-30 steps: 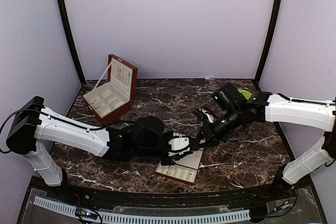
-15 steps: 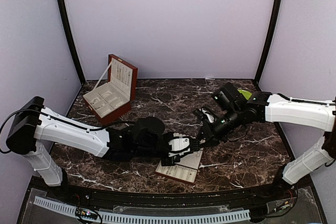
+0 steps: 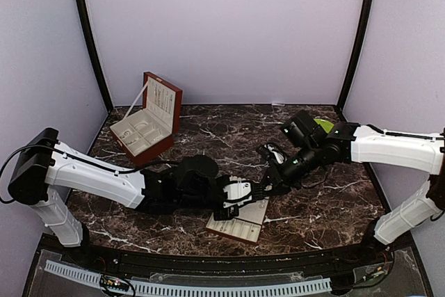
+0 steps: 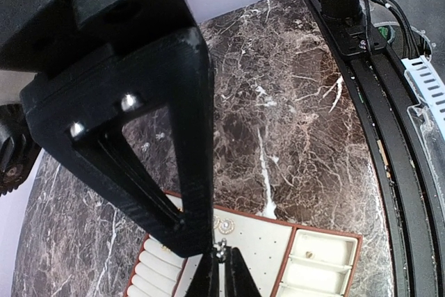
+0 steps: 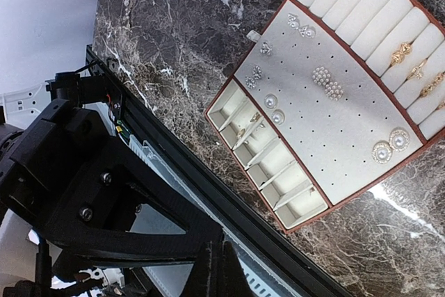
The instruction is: Organize the mixed jewelry
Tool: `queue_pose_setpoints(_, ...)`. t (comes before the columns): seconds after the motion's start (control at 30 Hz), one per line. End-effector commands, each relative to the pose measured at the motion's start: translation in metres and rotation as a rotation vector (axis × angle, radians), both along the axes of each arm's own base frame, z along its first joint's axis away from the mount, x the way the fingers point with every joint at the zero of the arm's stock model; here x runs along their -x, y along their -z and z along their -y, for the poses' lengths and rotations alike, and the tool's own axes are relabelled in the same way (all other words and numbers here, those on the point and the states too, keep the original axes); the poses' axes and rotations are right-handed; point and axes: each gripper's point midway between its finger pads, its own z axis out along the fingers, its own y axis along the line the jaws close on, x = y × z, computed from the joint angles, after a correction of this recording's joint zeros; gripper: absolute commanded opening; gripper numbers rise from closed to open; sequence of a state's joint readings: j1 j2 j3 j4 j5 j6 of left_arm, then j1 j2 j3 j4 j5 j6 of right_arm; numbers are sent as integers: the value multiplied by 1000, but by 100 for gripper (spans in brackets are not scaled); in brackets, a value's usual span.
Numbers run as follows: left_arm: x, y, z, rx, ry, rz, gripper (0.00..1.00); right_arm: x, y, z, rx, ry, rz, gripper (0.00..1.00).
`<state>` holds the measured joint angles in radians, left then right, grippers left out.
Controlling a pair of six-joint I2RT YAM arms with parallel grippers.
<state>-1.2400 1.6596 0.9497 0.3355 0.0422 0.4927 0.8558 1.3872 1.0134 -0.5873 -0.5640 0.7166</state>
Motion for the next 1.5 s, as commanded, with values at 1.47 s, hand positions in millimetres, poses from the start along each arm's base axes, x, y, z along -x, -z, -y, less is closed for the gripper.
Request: queue_pose_setpoints(1.47, -28, -8, -82, 283, -470, -1075, 0, -62, -40, 60, -88, 342, 455, 40)
